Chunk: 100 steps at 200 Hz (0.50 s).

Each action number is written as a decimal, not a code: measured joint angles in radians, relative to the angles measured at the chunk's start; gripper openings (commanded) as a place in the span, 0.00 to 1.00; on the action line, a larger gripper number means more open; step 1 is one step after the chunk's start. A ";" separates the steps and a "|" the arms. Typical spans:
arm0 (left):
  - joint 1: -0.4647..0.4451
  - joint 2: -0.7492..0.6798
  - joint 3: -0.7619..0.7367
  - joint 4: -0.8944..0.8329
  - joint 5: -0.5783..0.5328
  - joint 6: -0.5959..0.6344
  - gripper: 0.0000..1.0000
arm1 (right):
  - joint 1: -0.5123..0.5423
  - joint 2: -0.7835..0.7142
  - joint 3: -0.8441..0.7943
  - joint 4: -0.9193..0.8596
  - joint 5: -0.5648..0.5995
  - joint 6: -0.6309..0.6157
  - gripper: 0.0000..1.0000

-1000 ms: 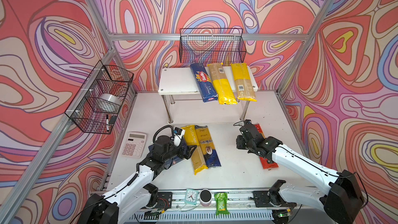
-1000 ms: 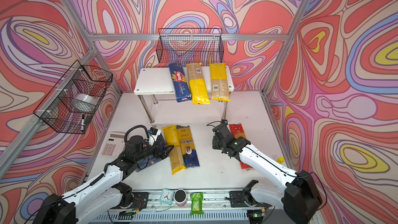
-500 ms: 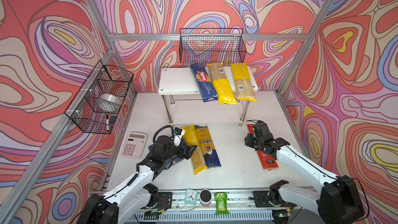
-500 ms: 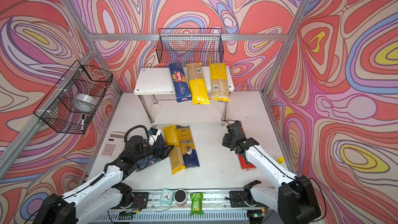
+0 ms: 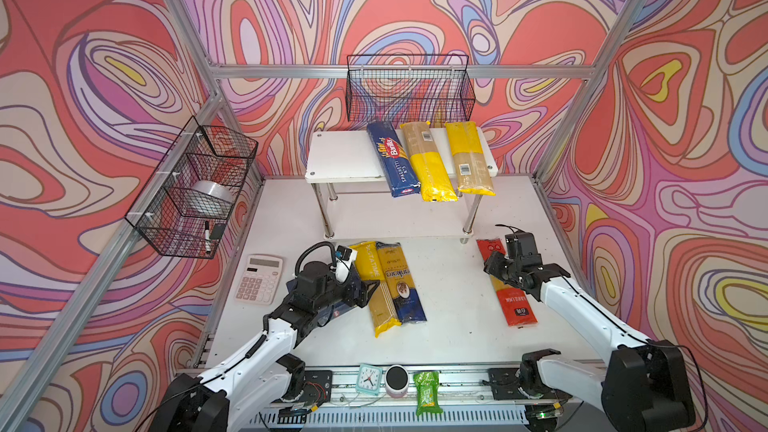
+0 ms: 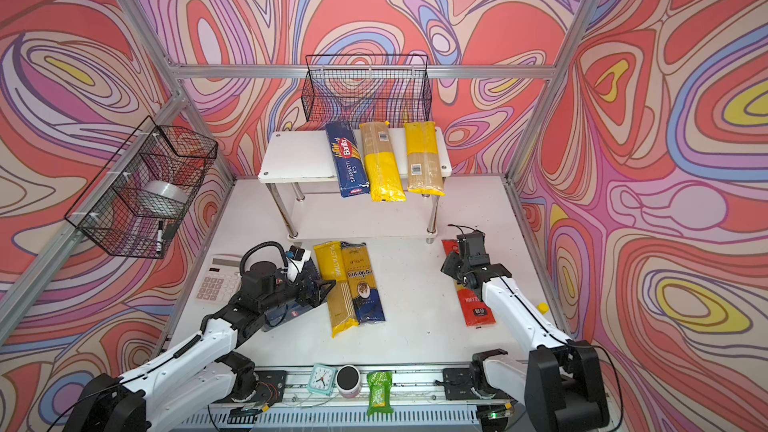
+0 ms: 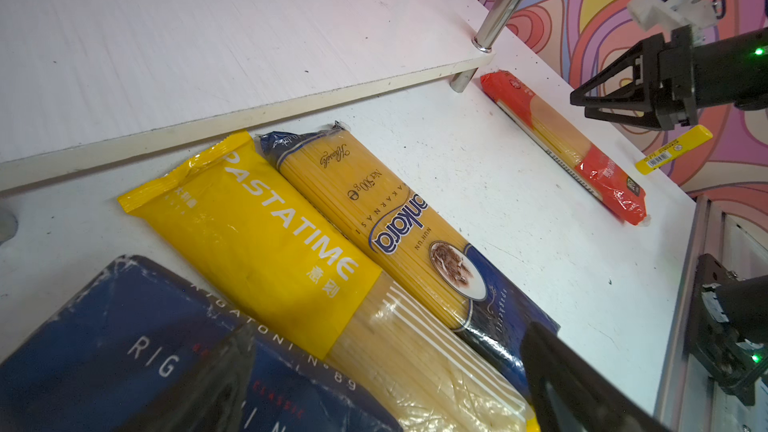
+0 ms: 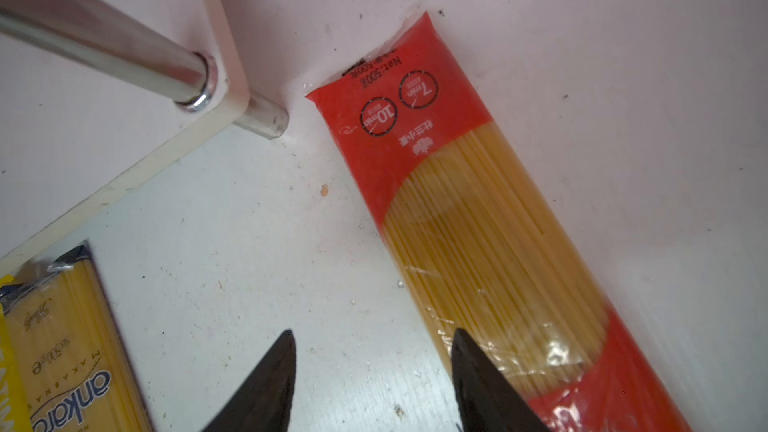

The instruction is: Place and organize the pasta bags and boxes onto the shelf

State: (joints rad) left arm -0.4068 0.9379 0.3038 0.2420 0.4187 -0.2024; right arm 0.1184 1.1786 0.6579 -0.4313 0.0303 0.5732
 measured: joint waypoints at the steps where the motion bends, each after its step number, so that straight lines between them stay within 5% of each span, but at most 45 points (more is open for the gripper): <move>1: 0.000 0.000 0.000 0.000 0.000 0.000 1.00 | -0.002 0.002 0.000 0.001 -0.002 0.000 0.62; 100: 0.000 0.001 0.000 0.000 0.000 0.000 1.00 | -0.065 0.127 -0.016 0.107 -0.087 -0.010 0.63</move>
State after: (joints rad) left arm -0.4068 0.9386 0.3035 0.2424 0.4187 -0.2020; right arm 0.0536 1.3056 0.6415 -0.3241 -0.0566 0.5632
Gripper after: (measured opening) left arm 0.994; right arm 0.633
